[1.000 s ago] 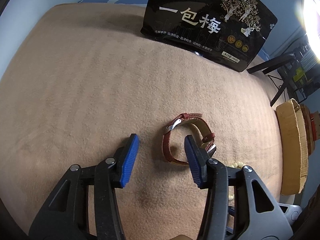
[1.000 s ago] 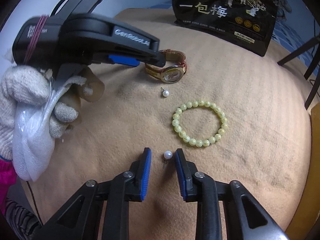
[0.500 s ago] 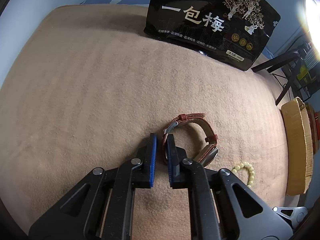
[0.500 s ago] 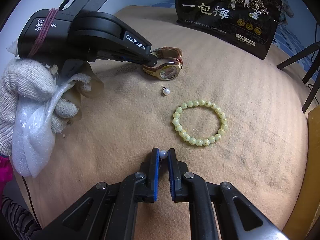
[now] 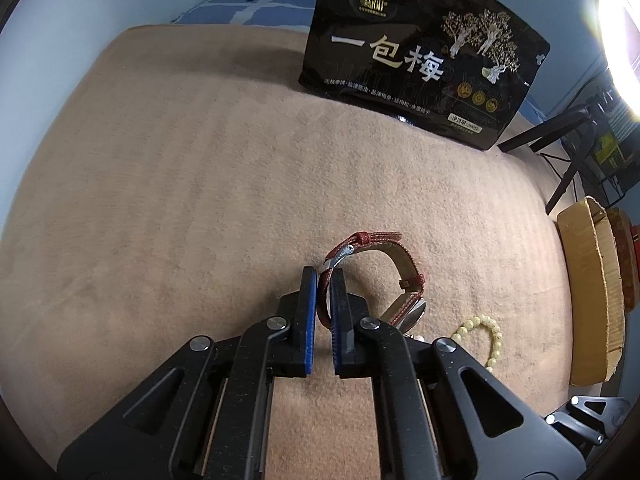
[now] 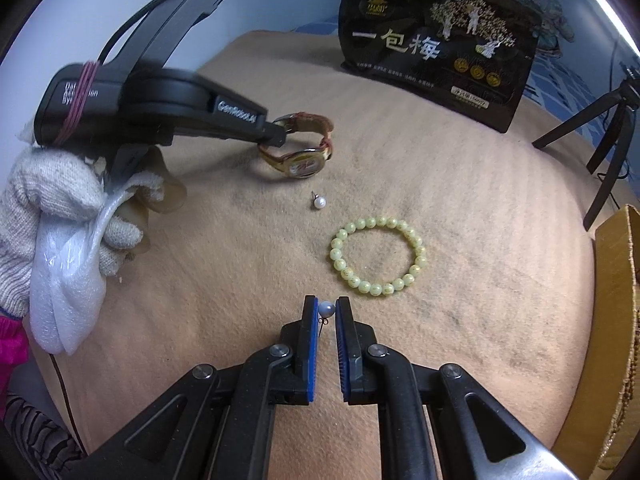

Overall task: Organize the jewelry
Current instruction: 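Carry the watch and earring with both tools over the cardboard box, then open both tools to drop the watch and earring in the box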

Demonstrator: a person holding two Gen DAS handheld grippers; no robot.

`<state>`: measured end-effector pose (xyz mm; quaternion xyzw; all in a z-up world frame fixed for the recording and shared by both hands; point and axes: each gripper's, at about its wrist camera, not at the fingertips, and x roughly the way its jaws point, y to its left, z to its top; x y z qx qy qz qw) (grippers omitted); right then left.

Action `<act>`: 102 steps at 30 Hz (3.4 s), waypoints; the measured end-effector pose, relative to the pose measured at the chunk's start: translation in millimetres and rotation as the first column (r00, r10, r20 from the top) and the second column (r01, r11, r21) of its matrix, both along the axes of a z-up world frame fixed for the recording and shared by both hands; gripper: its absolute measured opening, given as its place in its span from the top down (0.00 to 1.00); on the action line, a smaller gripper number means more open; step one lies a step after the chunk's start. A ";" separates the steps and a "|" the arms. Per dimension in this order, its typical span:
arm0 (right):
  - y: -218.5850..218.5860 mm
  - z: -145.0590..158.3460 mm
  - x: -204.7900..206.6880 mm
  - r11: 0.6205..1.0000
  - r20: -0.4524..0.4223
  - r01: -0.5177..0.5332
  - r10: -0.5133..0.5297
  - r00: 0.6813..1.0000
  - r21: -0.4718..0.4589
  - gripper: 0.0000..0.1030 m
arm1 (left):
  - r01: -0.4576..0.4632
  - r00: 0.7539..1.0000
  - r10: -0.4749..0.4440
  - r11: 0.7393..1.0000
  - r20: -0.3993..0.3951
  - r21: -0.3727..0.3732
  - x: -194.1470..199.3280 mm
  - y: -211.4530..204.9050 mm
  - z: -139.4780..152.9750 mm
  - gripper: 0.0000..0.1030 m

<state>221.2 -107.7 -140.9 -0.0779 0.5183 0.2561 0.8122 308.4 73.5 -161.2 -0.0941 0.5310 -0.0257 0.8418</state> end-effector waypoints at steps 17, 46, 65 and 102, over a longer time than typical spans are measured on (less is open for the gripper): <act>-42.8 42.3 -2.9 0.995 0.069 0.089 -0.091 0.993 0.040 0.94 | 0.066 0.995 -0.064 0.998 0.077 -0.023 -23.2 -32.5 44.2 0.96; -217.9 91.2 -3.7 0.899 0.140 0.406 -0.428 0.893 0.163 0.94 | 0.313 0.944 -0.303 0.948 0.134 -0.059 -47.5 -190.4 79.6 0.96; -287.9 80.4 -3.0 0.842 0.160 0.518 -0.538 0.827 0.155 0.94 | 0.384 0.917 -0.369 0.920 0.151 -0.085 -54.6 -279.3 77.0 0.96; -331.1 63.1 1.8 0.788 0.167 0.603 -0.615 0.771 0.119 0.39 | 0.424 0.895 -0.412 0.905 0.169 -0.039 -44.2 -338.1 62.9 0.60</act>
